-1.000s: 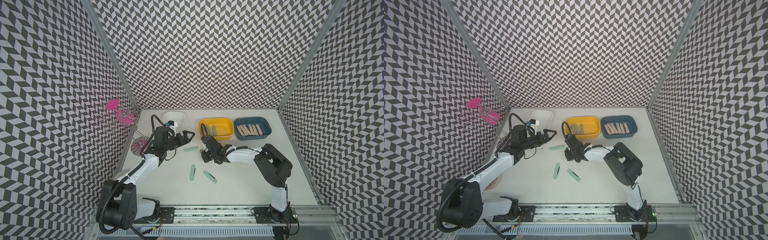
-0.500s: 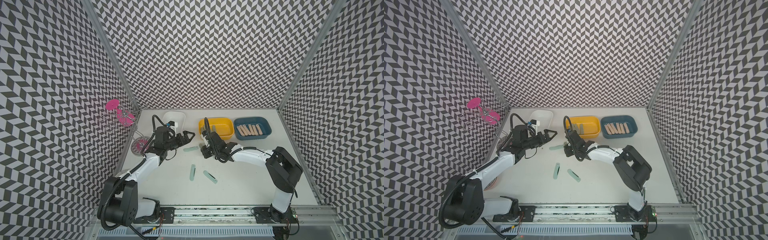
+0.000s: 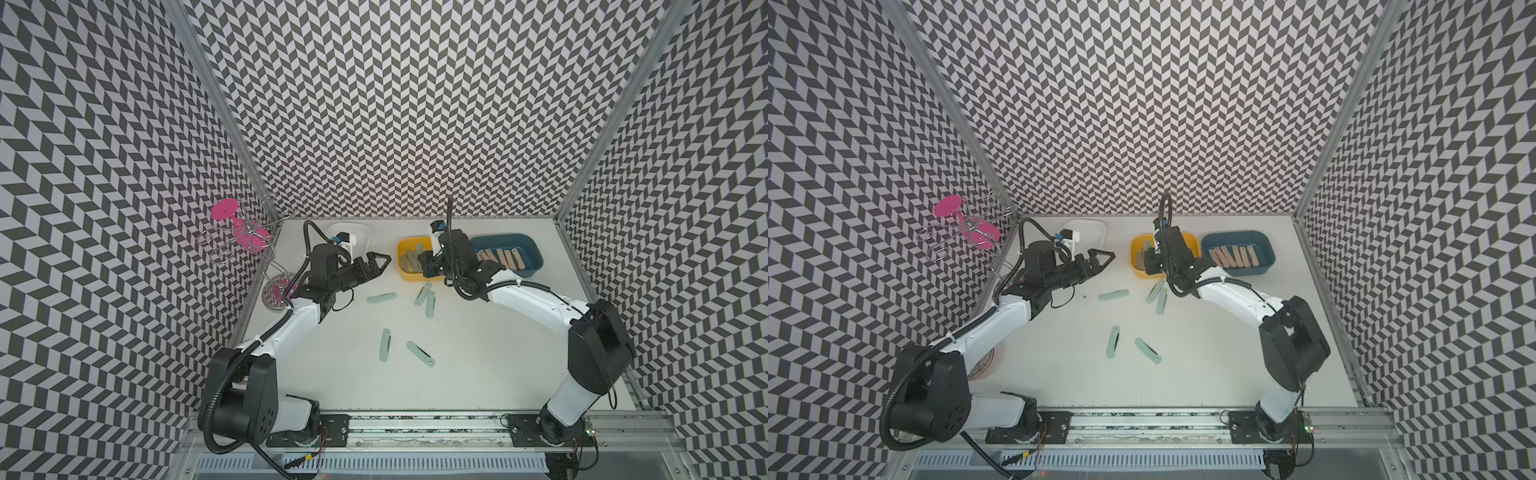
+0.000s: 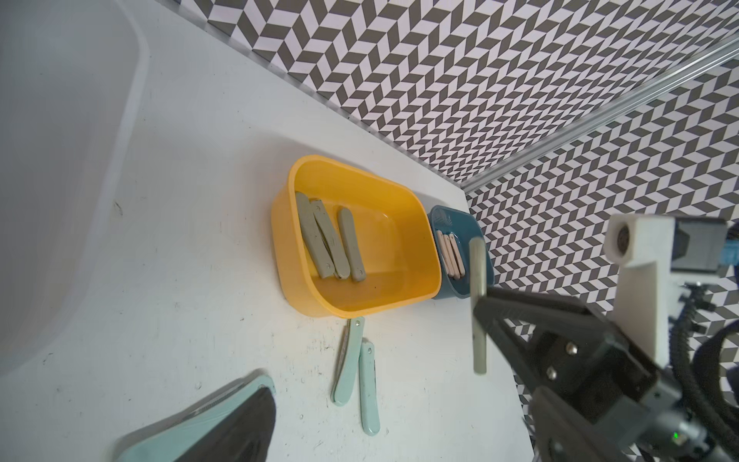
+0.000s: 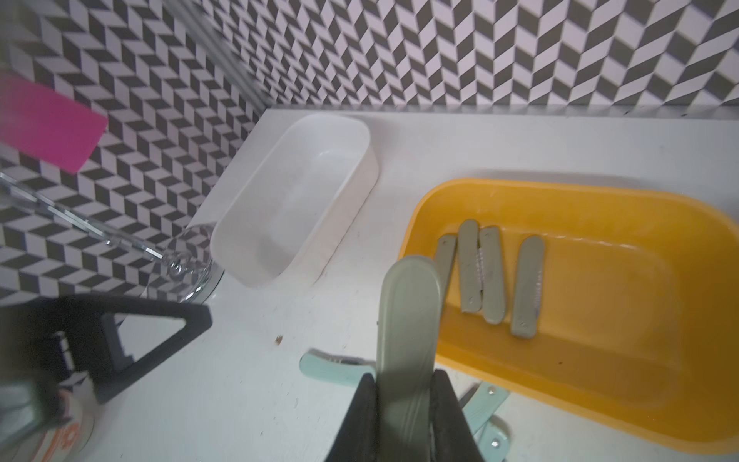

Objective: Place the fruit knives into the storage box by color
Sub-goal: Pick up the fruit knife from the center of the board, then place the fruit knife in the storage box.

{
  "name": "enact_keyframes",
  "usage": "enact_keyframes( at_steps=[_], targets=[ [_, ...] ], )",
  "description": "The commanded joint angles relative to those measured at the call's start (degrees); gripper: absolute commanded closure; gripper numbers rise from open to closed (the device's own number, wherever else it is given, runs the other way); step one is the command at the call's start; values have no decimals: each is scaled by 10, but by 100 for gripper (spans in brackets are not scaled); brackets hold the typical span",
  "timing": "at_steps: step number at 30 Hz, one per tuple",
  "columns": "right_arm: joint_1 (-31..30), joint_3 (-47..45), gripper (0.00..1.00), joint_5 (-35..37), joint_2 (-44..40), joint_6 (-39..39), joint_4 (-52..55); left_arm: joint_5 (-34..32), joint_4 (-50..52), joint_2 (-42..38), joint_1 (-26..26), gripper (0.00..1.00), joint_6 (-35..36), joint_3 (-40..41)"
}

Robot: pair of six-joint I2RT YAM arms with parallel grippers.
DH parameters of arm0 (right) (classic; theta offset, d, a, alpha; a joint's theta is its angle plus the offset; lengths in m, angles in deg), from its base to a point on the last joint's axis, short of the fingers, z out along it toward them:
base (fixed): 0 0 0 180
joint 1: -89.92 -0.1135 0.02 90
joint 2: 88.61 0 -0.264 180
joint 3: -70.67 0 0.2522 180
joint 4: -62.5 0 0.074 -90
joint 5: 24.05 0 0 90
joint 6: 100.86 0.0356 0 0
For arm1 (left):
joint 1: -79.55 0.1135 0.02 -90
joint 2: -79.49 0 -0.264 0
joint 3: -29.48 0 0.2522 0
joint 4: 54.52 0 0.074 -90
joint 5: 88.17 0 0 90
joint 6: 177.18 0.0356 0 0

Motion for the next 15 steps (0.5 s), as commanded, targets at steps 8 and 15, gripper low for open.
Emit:
enact_keyframes(
  at_steps=[8, 15],
  targets=[
    [76, 67, 84, 27, 103, -16, -37, 1, -9, 28, -8, 0, 1, -39],
    [100, 124, 85, 18, 195, -19, -20, -3, -3, 40, -10, 0, 5, -52]
  ],
)
